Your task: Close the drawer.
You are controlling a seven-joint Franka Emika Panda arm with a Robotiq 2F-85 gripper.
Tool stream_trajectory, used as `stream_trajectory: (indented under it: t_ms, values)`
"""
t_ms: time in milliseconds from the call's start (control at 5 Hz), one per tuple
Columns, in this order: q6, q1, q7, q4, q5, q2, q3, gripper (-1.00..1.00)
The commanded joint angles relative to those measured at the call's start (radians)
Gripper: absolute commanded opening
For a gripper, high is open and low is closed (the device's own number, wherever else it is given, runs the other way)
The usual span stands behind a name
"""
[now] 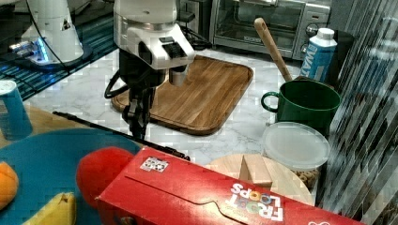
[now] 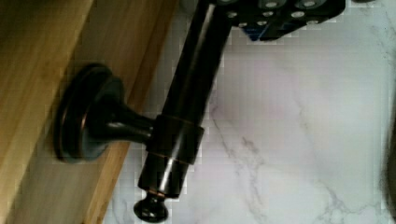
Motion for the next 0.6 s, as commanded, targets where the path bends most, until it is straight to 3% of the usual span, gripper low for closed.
stream_trajectory:
  t_ms: [200,600]
  values:
    - [0.056,-0.103,0.048,0.1,-0.049,-0.057,-0.094,-1.0]
    - [0.057,-0.086,0.041,0.1,-0.037,-0.056,-0.113,-1.0]
